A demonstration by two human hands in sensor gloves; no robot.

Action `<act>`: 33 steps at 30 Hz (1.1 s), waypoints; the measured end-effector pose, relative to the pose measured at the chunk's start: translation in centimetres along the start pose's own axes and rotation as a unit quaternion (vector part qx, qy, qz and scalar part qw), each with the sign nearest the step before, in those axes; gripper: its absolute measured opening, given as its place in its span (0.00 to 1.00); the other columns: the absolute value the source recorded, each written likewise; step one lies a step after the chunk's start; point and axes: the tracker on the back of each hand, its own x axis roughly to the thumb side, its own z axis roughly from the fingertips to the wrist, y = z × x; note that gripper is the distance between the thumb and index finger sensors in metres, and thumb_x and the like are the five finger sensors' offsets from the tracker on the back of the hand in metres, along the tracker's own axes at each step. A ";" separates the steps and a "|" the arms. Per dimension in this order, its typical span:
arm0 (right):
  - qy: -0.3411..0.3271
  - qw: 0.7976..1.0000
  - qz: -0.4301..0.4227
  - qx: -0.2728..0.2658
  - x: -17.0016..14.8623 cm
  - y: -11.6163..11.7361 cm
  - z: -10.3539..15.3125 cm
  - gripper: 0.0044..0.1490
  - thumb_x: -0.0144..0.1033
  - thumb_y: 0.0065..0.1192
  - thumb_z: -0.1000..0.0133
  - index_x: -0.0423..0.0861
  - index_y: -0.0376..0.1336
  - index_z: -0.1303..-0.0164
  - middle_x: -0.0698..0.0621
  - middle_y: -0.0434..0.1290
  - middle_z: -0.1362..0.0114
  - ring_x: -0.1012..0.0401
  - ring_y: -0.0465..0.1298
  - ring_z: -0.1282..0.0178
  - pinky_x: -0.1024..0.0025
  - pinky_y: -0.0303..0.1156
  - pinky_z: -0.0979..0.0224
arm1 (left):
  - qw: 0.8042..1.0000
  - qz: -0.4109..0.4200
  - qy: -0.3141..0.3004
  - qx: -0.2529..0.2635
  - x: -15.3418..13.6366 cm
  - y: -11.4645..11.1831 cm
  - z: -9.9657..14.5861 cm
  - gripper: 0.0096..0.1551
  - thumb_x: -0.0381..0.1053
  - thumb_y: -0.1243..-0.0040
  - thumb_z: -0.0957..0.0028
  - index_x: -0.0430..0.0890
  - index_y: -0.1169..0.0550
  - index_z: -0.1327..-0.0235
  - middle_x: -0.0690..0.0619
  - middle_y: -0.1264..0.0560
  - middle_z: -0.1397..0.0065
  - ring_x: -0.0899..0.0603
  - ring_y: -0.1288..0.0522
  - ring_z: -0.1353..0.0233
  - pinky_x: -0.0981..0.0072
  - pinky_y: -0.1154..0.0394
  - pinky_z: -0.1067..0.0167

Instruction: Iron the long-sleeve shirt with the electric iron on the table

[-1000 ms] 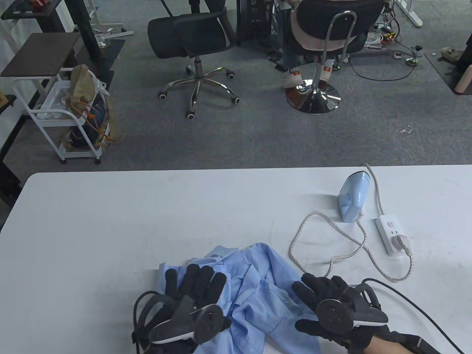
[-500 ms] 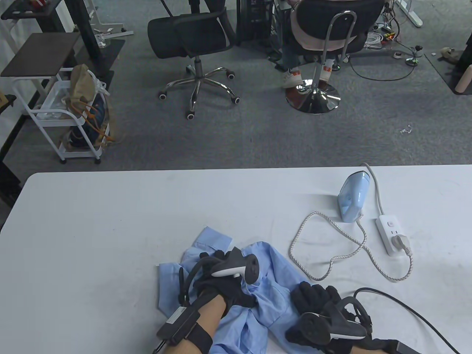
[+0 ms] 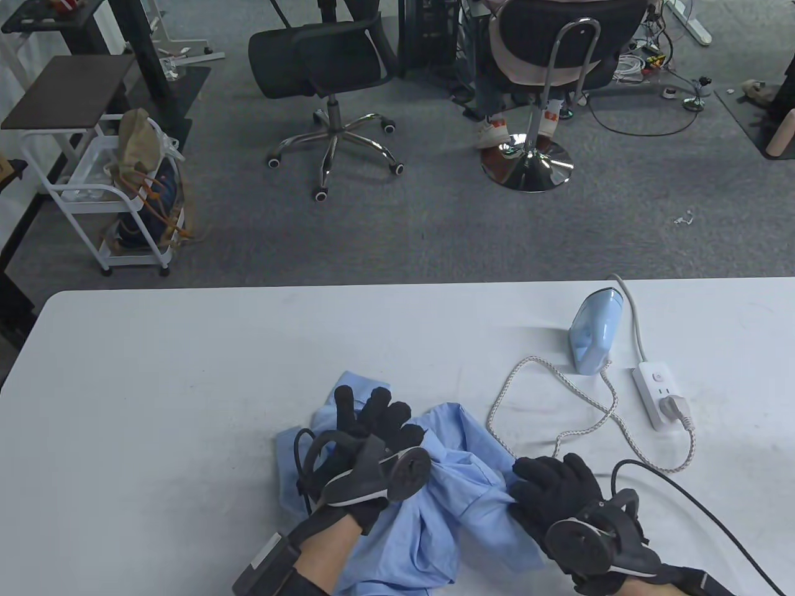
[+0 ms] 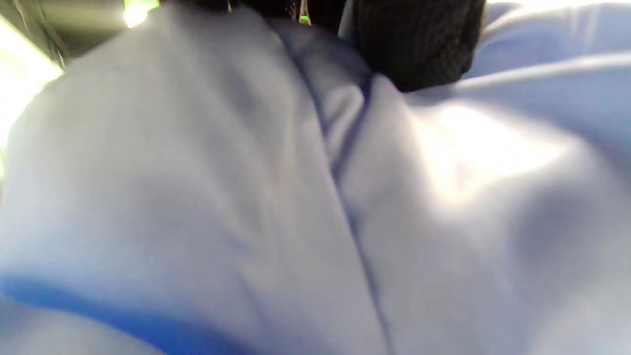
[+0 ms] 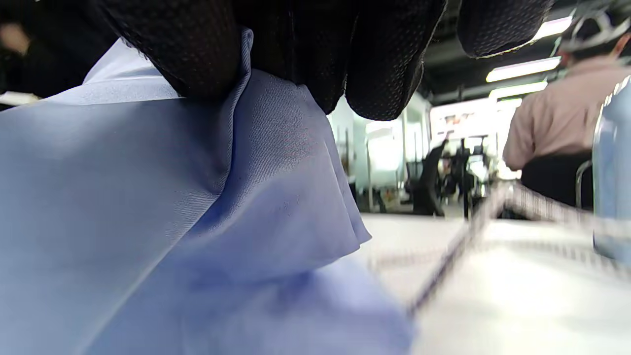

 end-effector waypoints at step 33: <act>0.012 0.949 -0.246 0.197 -6.5 -0.9 -1.3 0.26 0.39 0.73 0.40 0.38 0.70 0.38 0.34 0.67 0.23 0.31 0.64 0.21 0.17 0.49 0.28 | 0.950 0.093 0.047 0.293 -4.9 20.9 10.1 0.24 0.54 0.46 0.40 0.49 0.25 0.33 0.43 0.31 0.18 0.30 0.37 0.14 0.13 0.57 0.29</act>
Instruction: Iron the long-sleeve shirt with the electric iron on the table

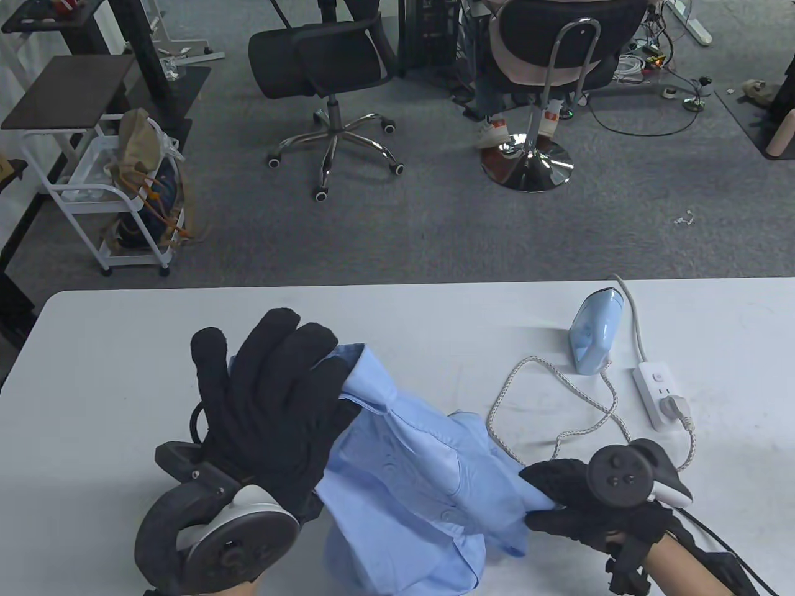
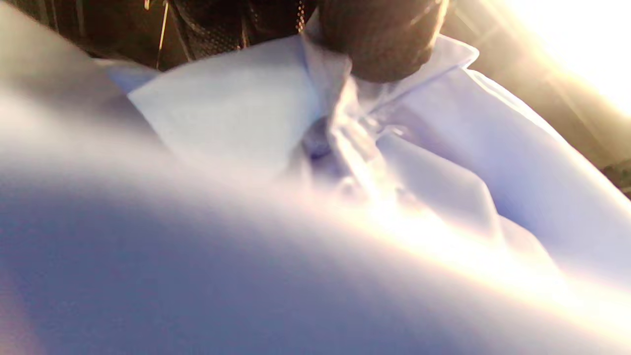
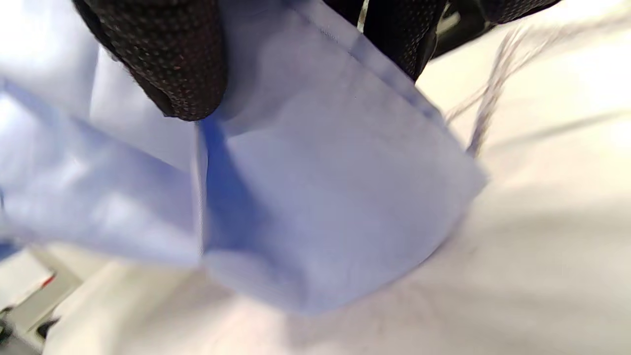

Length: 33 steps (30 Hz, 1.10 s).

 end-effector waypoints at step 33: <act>0.175 0.885 0.428 -0.058 -2.0 -2.6 1.4 0.38 0.44 0.70 0.40 0.40 0.61 0.23 0.35 0.63 0.19 0.35 0.67 0.21 0.19 0.51 0.26 | 0.803 -0.204 0.219 -0.515 -13.1 -22.2 7.8 0.33 0.55 0.46 0.38 0.44 0.31 0.21 0.36 0.37 0.13 0.26 0.45 0.13 0.13 0.62 0.31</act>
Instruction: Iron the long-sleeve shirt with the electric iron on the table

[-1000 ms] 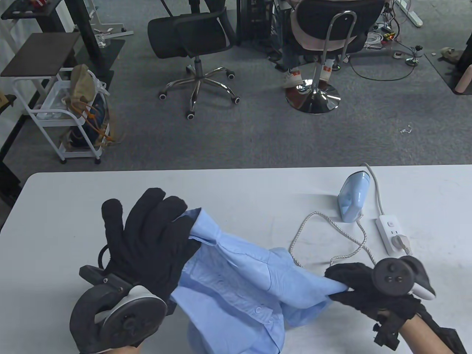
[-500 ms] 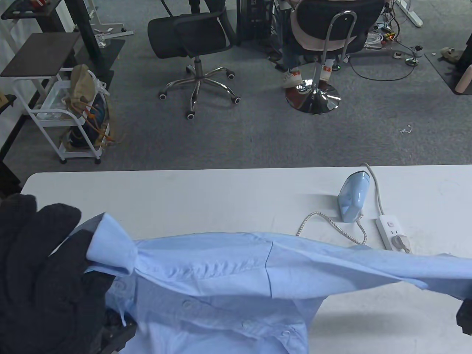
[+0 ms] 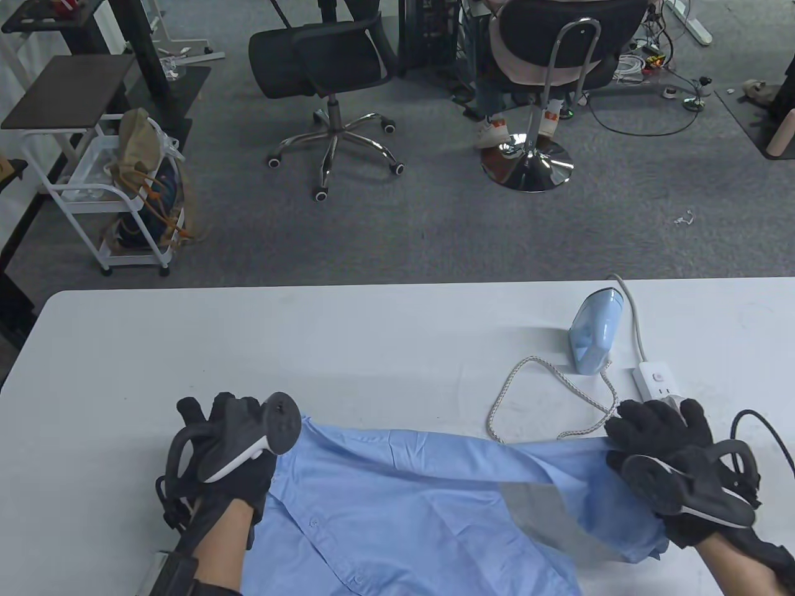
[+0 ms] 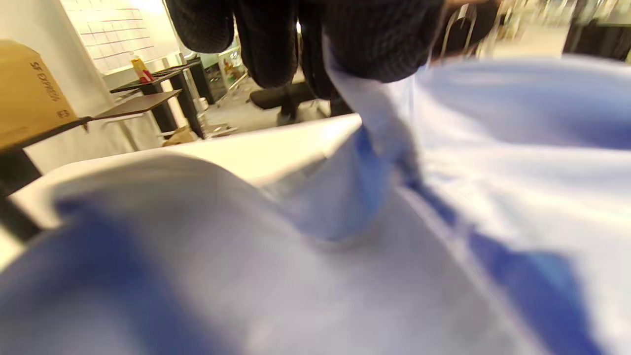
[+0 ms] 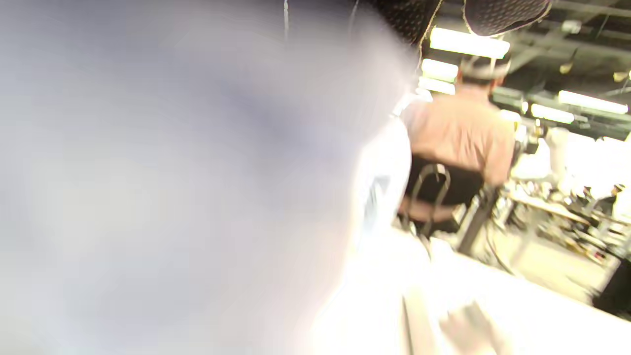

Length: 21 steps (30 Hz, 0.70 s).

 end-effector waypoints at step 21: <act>-0.038 0.983 0.178 0.037 4.1 6.3 9.0 0.55 0.61 0.59 0.37 0.32 0.50 0.16 0.28 0.59 0.17 0.30 0.70 0.24 0.22 0.62 0.29 | 0.917 -0.201 -0.231 -0.256 16.8 -9.7 8.2 0.62 0.78 0.63 0.45 0.49 0.76 0.21 0.22 0.72 0.18 0.12 0.48 0.17 0.12 0.43 0.33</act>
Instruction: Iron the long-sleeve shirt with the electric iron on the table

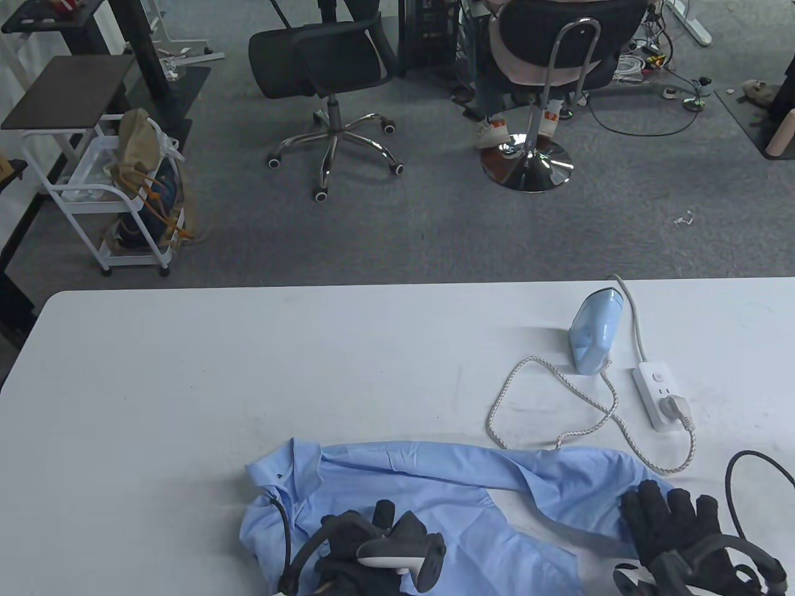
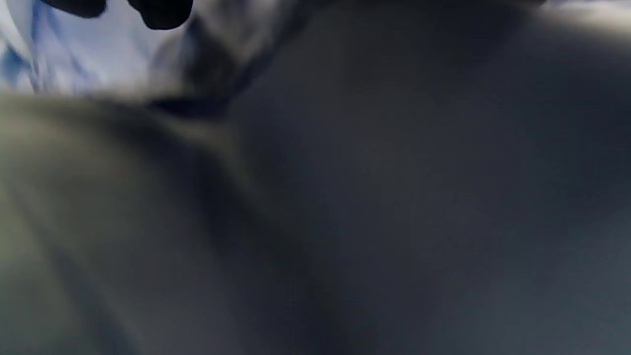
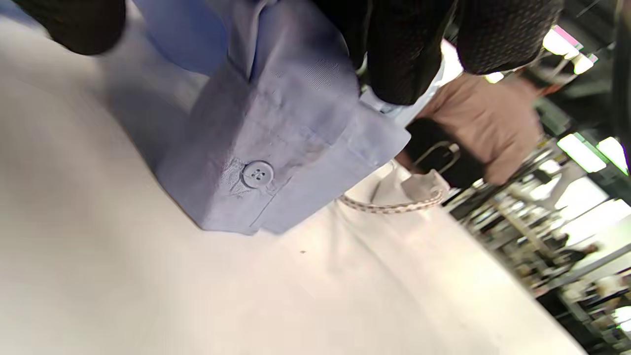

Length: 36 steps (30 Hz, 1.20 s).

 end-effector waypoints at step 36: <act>0.008 0.954 -0.286 0.091 -9.4 -1.1 -2.4 0.46 0.56 0.55 0.35 0.37 0.56 0.16 0.30 0.62 0.19 0.32 0.69 0.24 0.21 0.57 0.28 | 0.939 0.045 0.065 0.335 -11.4 2.7 8.1 0.51 0.67 0.52 0.42 0.53 0.58 0.13 0.33 0.54 0.10 0.25 0.45 0.13 0.15 0.53 0.29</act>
